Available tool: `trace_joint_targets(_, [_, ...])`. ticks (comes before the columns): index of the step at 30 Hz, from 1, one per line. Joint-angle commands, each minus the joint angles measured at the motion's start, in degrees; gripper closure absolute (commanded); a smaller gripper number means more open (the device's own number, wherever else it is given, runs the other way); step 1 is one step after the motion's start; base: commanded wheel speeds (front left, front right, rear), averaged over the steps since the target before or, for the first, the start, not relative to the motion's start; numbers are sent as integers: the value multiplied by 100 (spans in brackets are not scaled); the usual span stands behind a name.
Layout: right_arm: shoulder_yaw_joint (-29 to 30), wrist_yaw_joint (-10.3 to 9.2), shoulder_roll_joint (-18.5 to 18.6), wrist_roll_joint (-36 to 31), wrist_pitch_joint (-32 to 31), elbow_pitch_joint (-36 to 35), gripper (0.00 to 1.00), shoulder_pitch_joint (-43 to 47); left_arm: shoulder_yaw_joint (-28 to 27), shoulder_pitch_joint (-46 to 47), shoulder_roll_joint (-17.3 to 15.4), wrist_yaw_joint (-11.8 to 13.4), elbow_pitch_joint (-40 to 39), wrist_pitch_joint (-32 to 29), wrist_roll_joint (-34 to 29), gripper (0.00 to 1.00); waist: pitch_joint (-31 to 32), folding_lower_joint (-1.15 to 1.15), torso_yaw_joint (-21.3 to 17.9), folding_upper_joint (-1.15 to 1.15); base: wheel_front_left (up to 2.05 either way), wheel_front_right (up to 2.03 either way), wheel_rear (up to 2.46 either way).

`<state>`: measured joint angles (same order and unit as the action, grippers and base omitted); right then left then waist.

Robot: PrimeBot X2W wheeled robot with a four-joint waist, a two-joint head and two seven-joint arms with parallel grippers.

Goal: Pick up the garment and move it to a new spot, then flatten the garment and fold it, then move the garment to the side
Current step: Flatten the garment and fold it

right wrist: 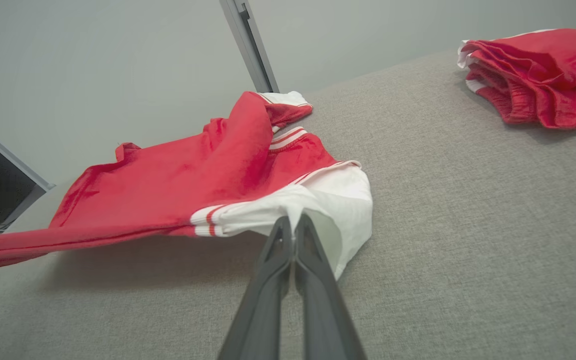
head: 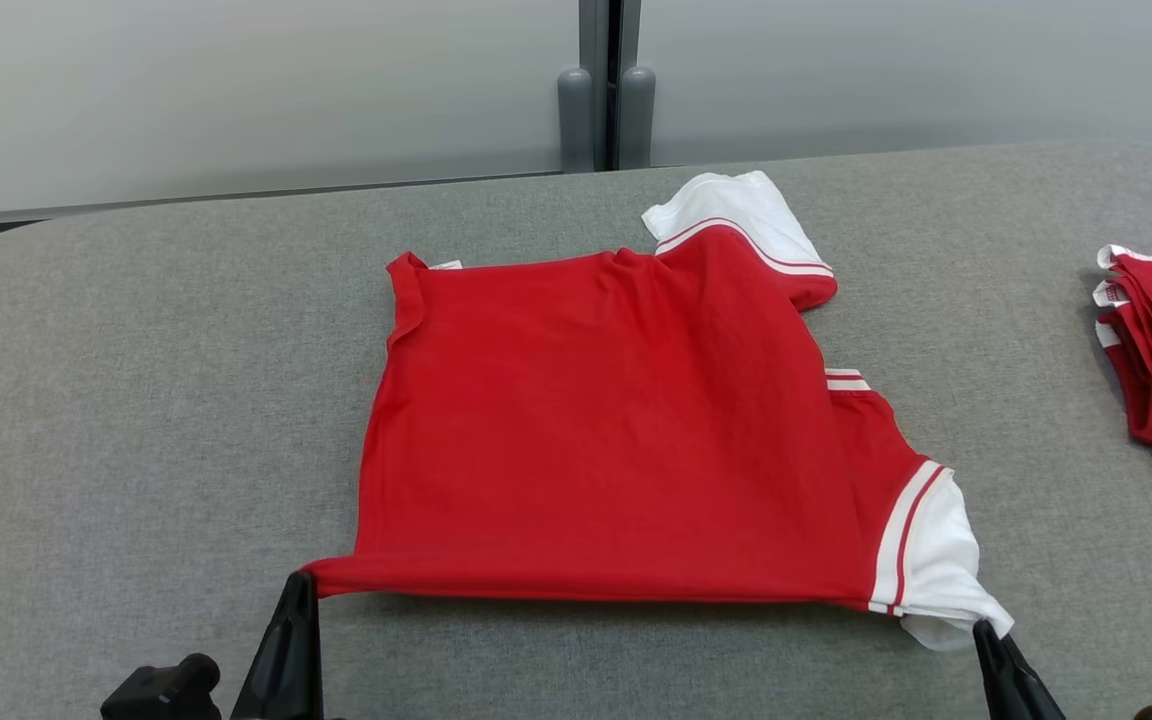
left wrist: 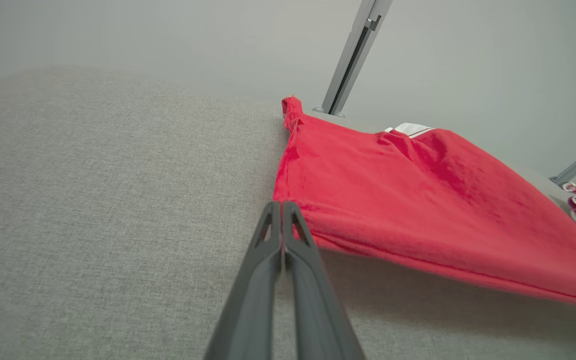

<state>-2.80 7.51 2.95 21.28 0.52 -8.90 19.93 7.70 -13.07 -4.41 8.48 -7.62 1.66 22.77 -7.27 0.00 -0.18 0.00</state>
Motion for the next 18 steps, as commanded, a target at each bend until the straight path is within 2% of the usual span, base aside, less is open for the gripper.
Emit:
trace_joint_targets(1, [57, -4, 7, -9, -10, -42, 100, -53, -10, -41, -34, 35, -39, -29, -43, 100, -24, 0, 2, 0, 0, 0, 0])
trace_joint_targets(11, [198, -4, 40, -219, -217, -92, 100, -532, 122, 378, -46, -2, -27, -208, -40, 100, -341, 0, 74, 0, 0, 0, 0])
trace_joint_targets(18, [-137, -3, 656, -335, -724, 5, 100, -1699, 152, 1233, -106, -122, 269, -478, 42, 100, -807, 0, 146, 0, 0, 0, 0])
